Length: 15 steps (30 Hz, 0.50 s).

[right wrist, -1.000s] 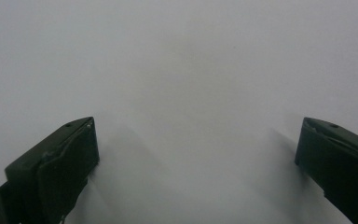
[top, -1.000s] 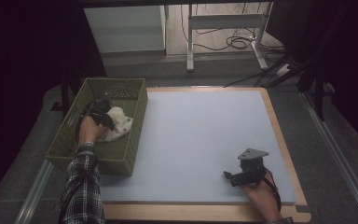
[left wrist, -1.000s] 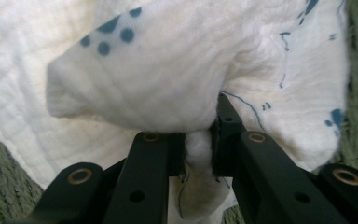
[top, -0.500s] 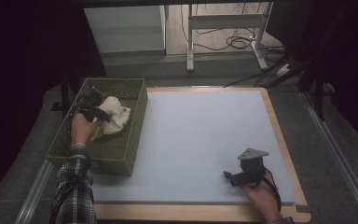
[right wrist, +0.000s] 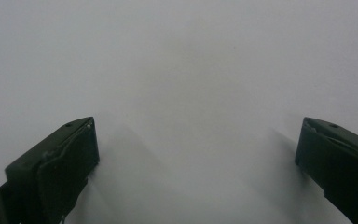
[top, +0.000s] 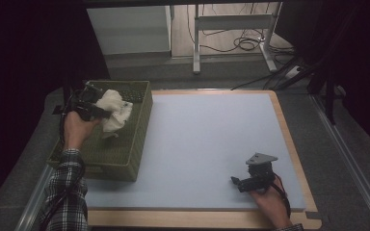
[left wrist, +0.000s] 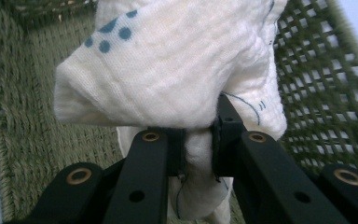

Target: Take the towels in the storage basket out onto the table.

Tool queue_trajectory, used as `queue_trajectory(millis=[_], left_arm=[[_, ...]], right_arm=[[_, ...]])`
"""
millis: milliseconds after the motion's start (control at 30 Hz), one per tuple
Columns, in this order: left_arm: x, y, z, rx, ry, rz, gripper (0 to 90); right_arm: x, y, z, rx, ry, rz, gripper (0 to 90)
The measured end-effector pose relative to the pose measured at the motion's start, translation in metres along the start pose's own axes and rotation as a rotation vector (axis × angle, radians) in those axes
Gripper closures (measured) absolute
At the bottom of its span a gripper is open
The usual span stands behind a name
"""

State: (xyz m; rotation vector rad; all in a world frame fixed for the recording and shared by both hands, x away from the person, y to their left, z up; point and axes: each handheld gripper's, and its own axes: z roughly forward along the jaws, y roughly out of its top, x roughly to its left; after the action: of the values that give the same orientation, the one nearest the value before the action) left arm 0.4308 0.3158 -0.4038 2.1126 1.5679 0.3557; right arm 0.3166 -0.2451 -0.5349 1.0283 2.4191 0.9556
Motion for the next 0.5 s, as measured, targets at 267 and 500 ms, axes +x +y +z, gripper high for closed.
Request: queue_trajectory(millis=[267,500], left_arm=[[-0.008,0.005,-0.024,-0.027,0.002,0.024,78.4],[-0.018,0.010,-0.045,-0.051,-0.001,0.057,78.3]], right_arm=[[0.000,0.000,0.000,0.000,0.000,0.000,0.0],[0.000,0.000,0.000,0.000,0.000,0.000,0.0]])
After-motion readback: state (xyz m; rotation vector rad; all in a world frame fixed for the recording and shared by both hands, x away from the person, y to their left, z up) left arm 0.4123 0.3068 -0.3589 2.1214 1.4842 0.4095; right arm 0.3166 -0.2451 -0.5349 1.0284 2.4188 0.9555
